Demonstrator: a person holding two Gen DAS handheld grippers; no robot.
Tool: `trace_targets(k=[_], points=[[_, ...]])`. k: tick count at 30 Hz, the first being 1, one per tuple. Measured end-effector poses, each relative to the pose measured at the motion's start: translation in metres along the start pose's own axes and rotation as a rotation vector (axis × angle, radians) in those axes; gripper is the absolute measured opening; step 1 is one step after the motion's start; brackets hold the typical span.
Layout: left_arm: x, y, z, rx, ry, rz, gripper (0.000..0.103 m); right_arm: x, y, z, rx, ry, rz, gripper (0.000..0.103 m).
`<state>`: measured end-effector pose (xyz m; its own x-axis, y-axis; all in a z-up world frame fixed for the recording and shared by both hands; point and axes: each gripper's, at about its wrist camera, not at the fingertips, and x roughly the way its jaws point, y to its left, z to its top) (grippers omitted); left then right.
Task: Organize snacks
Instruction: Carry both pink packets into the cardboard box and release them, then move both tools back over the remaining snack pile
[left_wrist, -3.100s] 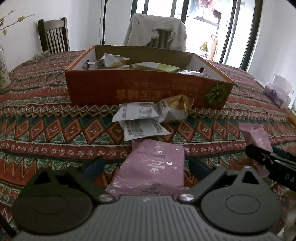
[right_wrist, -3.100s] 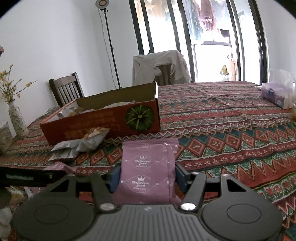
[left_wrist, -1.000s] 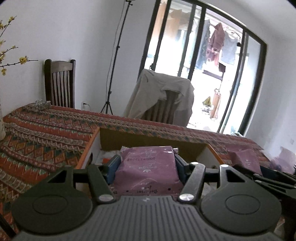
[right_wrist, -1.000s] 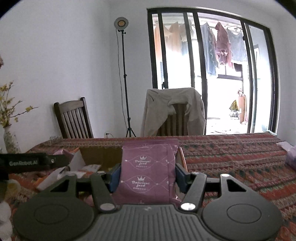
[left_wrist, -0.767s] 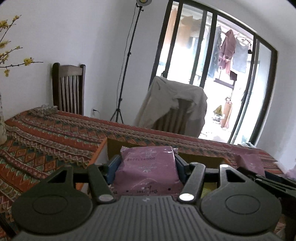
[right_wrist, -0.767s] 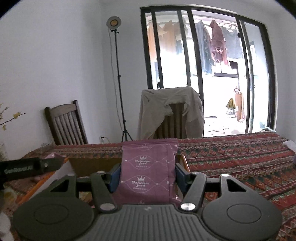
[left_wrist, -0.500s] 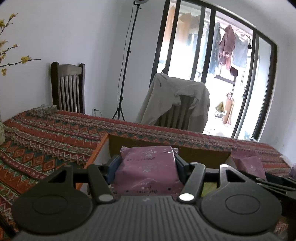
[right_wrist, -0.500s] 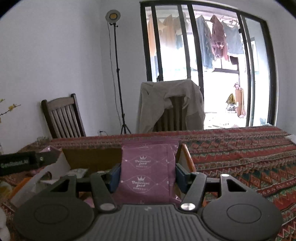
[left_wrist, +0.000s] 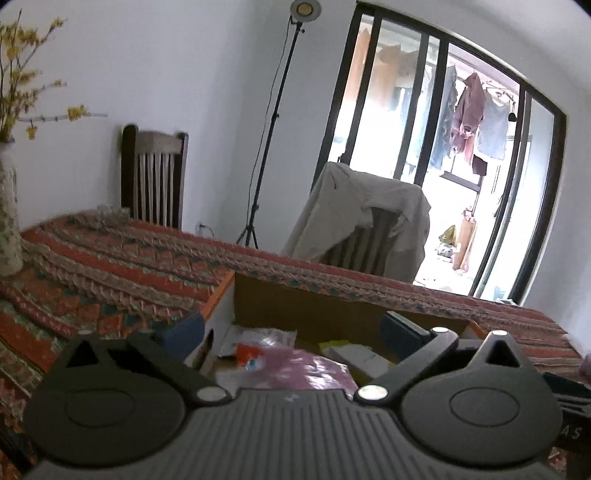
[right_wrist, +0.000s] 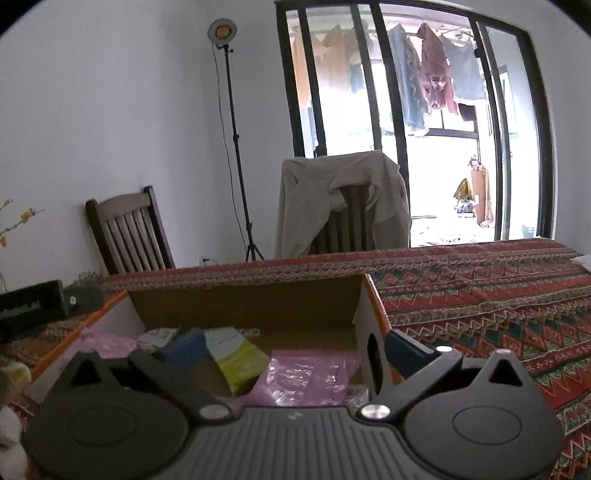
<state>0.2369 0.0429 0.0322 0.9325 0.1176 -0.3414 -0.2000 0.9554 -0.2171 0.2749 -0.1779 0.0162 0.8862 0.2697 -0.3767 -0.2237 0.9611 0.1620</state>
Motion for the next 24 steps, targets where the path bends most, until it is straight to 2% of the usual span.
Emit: trace_targets(k=[13, 17, 24], points=[[0.002, 0.002, -0.004, 0.006, 0.025, 0.005, 0.103, -0.001, -0.002, -0.002, -0.006, 0.002, -0.028, 0.103], [-0.010, 0.004, 0.003, -0.030, 0.027, -0.039, 0.103, -0.001, -0.002, -0.002, -0.010, 0.001, -0.036, 0.103], [-0.037, 0.004, 0.019, -0.071, 0.050, -0.046, 0.103, -0.003, -0.001, 0.001, -0.016, 0.021, -0.024, 0.103]])
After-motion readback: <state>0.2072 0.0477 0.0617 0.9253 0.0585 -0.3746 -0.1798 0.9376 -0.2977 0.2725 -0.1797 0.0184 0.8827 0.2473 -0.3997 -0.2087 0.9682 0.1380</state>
